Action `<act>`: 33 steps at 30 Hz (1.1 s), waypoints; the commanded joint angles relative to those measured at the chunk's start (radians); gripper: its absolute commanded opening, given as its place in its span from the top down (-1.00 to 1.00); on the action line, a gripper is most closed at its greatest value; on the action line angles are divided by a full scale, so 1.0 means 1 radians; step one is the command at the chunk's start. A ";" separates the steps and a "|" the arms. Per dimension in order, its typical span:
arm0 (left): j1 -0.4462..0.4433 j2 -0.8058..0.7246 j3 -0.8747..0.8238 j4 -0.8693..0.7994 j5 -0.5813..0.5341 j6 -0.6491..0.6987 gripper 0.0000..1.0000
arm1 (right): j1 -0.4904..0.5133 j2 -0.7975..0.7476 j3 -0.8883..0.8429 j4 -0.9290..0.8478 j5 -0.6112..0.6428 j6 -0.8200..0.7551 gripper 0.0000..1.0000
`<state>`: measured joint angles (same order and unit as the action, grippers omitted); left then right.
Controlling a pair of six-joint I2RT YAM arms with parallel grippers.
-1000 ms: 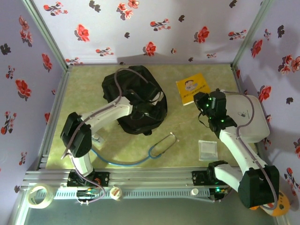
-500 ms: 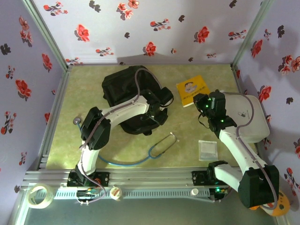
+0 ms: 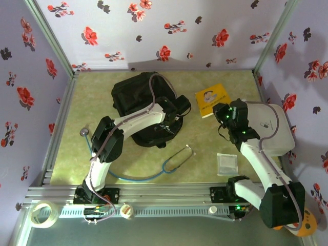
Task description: Pack the student bag
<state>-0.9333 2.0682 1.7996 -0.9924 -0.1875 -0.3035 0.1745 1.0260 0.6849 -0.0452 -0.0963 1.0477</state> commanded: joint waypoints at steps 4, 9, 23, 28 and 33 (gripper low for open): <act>0.024 -0.113 0.001 0.017 -0.013 -0.024 0.94 | -0.010 -0.059 0.021 0.013 0.009 -0.050 0.98; 0.061 -0.210 -0.037 0.069 0.039 -0.037 1.00 | -0.014 -0.076 0.065 -0.125 -0.039 -0.107 0.97; 0.117 -0.333 -0.023 0.305 0.074 -0.003 1.00 | 0.052 -0.136 0.018 -0.084 -0.353 -0.130 0.97; 0.119 -0.304 0.016 0.327 0.074 -0.006 1.00 | 0.115 -0.185 -0.005 -0.124 -0.291 -0.138 0.98; 0.119 -0.291 0.032 0.349 0.089 -0.012 1.00 | 0.139 -0.245 -0.078 -0.082 -0.261 -0.098 0.97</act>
<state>-0.8131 1.7718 1.7775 -0.7338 -0.1349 -0.3264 0.3019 0.8009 0.6247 -0.2295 -0.3733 0.9428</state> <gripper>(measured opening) 0.048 0.135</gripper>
